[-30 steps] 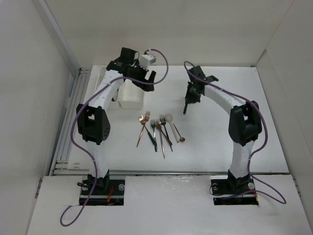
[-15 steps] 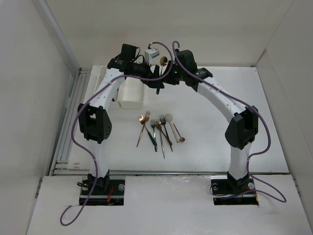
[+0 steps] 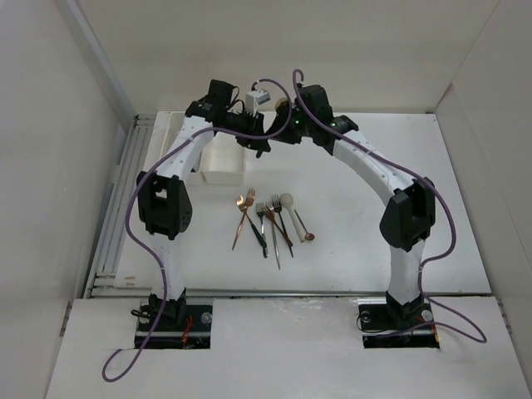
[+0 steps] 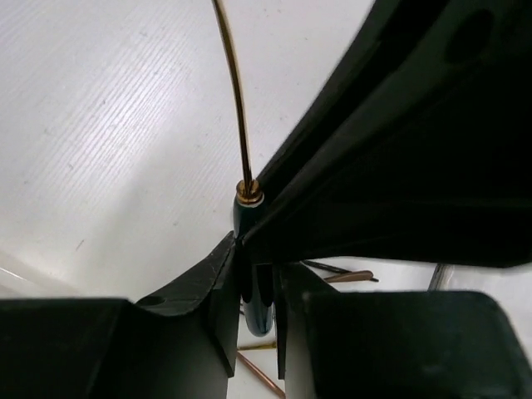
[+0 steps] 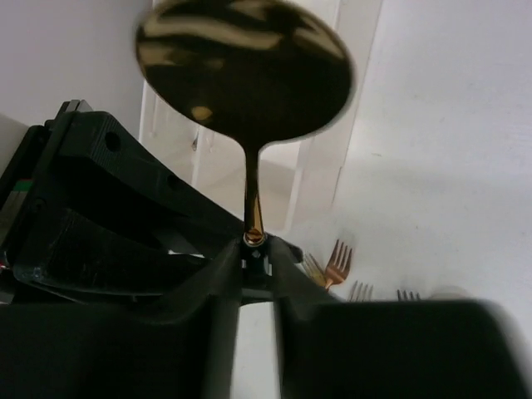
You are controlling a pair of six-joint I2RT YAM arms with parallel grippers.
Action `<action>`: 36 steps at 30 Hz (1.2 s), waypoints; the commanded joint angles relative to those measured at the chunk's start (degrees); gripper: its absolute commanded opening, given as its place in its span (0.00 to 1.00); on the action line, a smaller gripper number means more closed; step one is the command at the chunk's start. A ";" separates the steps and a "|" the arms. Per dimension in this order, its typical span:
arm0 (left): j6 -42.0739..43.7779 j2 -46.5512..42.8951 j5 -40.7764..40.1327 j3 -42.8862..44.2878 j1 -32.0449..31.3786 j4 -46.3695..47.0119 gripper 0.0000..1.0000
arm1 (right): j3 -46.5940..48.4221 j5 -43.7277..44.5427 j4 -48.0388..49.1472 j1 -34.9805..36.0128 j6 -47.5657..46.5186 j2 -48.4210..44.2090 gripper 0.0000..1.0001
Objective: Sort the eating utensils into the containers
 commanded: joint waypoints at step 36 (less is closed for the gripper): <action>-6.08 3.73 -60.71 -10.11 16.84 7.95 0.56 | -38.69 8.77 -17.71 4.50 -13.38 -11.43 0.51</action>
